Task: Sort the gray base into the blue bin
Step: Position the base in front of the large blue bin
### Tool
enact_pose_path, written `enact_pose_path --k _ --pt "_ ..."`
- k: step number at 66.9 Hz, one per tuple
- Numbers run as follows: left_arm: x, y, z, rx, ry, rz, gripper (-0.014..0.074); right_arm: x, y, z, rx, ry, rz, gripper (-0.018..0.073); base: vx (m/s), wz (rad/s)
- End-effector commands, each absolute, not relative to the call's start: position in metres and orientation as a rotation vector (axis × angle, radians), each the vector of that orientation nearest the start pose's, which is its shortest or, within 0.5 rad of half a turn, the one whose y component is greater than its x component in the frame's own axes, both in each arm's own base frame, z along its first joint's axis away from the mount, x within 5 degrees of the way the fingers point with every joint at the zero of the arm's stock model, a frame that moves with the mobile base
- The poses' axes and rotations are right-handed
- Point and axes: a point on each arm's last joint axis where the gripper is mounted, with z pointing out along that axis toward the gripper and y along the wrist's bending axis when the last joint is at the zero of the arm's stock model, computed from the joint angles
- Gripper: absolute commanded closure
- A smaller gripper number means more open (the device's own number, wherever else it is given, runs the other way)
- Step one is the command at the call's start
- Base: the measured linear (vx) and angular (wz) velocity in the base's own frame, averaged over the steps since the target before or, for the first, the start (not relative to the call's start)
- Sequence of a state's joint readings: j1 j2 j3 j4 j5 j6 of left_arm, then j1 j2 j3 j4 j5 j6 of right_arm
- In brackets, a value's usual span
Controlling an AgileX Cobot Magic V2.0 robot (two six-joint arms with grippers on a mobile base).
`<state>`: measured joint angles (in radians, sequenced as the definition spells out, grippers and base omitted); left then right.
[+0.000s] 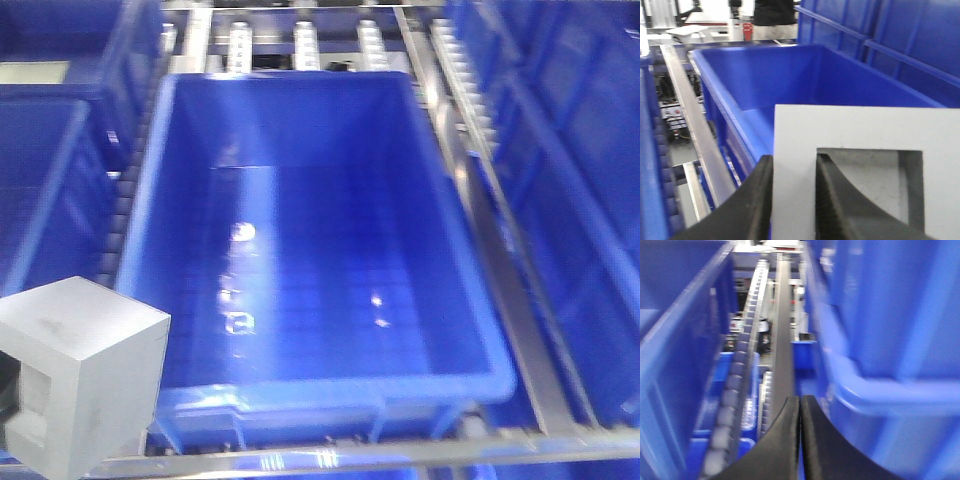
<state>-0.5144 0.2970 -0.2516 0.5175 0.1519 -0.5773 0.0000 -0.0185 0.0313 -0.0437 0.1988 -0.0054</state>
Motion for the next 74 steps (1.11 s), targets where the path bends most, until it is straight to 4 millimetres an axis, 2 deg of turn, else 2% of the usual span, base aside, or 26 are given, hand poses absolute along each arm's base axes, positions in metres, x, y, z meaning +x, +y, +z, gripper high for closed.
enact_pose_path --k 1,24,74 --pt "0.0717 -0.0380 0.2844 0.333 1.531 -0.438 0.0603 0.0559 -0.0009 0.1909 -0.043 1.618 -0.059 0.0564 0.12 0.34" --pt "0.0717 -0.0380 0.2844 0.333 1.531 -0.438 0.0603 0.0559 -0.0009 0.1909 -0.043 1.618 -0.059 0.0564 0.10 0.15" --pt "0.0717 -0.0380 0.2844 0.333 1.531 -0.438 0.0603 0.0559 -0.0009 0.1906 -0.042 1.622 -0.059 0.0564 0.08 -0.03"
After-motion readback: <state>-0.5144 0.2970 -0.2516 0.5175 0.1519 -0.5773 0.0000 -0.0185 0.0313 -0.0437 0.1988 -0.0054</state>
